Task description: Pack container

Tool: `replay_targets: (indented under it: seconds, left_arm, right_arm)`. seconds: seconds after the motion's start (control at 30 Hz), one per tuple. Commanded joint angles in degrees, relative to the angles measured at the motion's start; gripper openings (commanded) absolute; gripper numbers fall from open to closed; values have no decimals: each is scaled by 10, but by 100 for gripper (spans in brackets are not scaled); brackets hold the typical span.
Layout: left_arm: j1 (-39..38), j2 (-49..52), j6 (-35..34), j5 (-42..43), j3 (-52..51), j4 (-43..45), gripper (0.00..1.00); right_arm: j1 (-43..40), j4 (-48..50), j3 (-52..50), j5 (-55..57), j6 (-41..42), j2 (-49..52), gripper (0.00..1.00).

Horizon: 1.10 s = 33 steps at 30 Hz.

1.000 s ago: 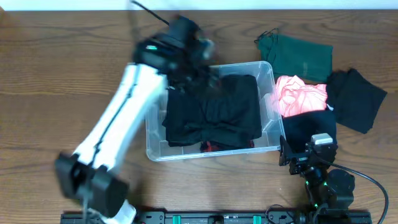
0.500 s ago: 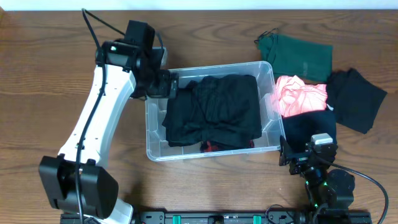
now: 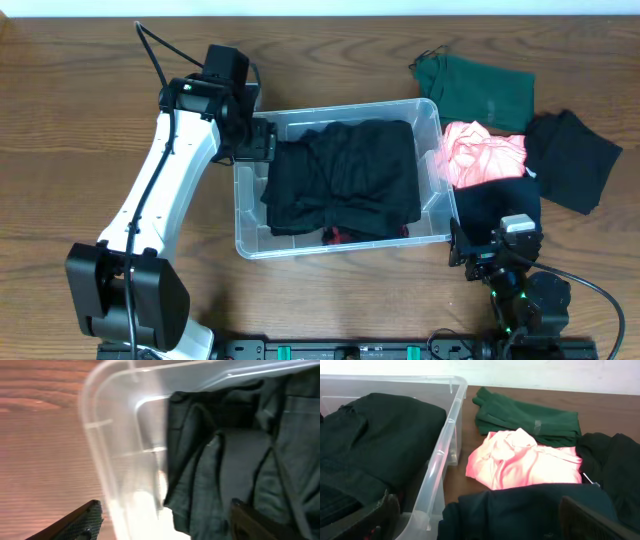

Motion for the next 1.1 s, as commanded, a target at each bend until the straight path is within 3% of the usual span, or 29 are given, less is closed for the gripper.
replay_targets:
  seconds: [0.0, 0.2, 0.23, 0.33, 0.43, 0.73, 0.83, 1.07]
  left_arm:
    - [2, 11, -7, -63, -10, -1, 80]
    - [2, 30, -7, -68, -42, 35, 79]
    - [2, 35, -7, -68, -47, 40, 74]
    - [3, 50, -7, -68, -50, 42, 45]
    - [3, 52, -7, -69, -49, 65, 27]
    - [24, 52, -8, -69, -49, 128, 25]
    - [45, 52, -25, -69, -49, 148, 18]
    - [88, 61, -12, -52, -49, 199, 14]
  right_arm:
    - [-4, -5, -1, 1, 1, -2, 99]
    - [-4, -5, -1, 1, 1, -2, 99]
    - [-4, -5, -1, 1, 1, -2, 99]
    - [-4, -5, -1, 1, 1, -2, 99]
    - [-4, -5, -1, 1, 1, -2, 99]
    - [-4, -5, -1, 1, 1, -2, 99]
    - [-4, -5, -1, 1, 1, -2, 99]
    - [-4, -5, -1, 1, 1, -2, 99]
